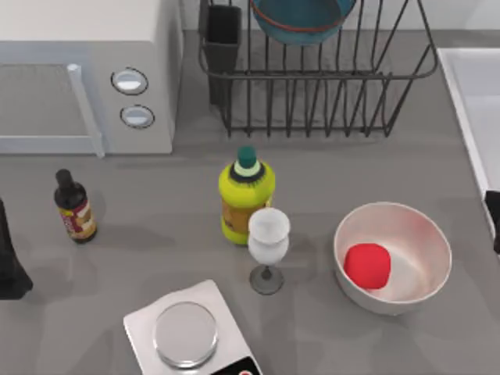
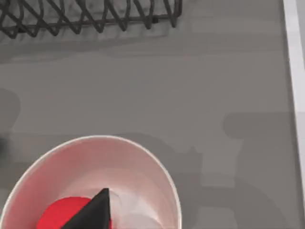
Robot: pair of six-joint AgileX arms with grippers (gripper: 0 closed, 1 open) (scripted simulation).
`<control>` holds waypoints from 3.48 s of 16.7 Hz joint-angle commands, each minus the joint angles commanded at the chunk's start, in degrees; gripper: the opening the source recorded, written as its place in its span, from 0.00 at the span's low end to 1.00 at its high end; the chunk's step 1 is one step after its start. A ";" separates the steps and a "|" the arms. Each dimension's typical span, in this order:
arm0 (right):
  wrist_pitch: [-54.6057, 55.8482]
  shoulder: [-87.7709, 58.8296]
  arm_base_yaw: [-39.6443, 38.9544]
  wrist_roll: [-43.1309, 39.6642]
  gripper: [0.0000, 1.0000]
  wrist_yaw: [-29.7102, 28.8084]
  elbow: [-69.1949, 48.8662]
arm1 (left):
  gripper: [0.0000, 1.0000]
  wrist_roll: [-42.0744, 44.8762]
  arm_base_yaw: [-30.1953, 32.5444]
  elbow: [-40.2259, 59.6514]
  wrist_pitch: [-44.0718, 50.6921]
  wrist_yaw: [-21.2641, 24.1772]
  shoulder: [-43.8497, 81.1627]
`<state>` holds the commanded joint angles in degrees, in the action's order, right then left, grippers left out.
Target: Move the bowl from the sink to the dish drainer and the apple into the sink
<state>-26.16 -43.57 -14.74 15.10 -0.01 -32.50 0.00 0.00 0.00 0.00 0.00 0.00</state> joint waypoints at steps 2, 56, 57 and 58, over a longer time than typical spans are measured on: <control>-6.50 -10.69 -3.64 3.77 1.00 0.02 -7.96 | 1.00 0.00 0.00 0.00 0.00 0.00 0.00; -14.91 -70.87 -21.19 21.78 0.00 -0.07 -33.02 | 1.00 0.00 0.00 0.00 0.00 0.00 0.00; -14.91 -70.87 -21.19 21.78 0.00 -0.07 -33.02 | 1.00 0.00 0.00 0.00 0.00 0.00 0.00; -14.91 -70.87 -21.19 21.78 0.00 -0.07 -33.02 | 1.00 0.00 0.00 0.00 0.00 0.00 0.00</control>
<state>-41.07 -114.45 -35.93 36.88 -0.08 -65.52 0.00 0.00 0.00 0.00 0.00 0.00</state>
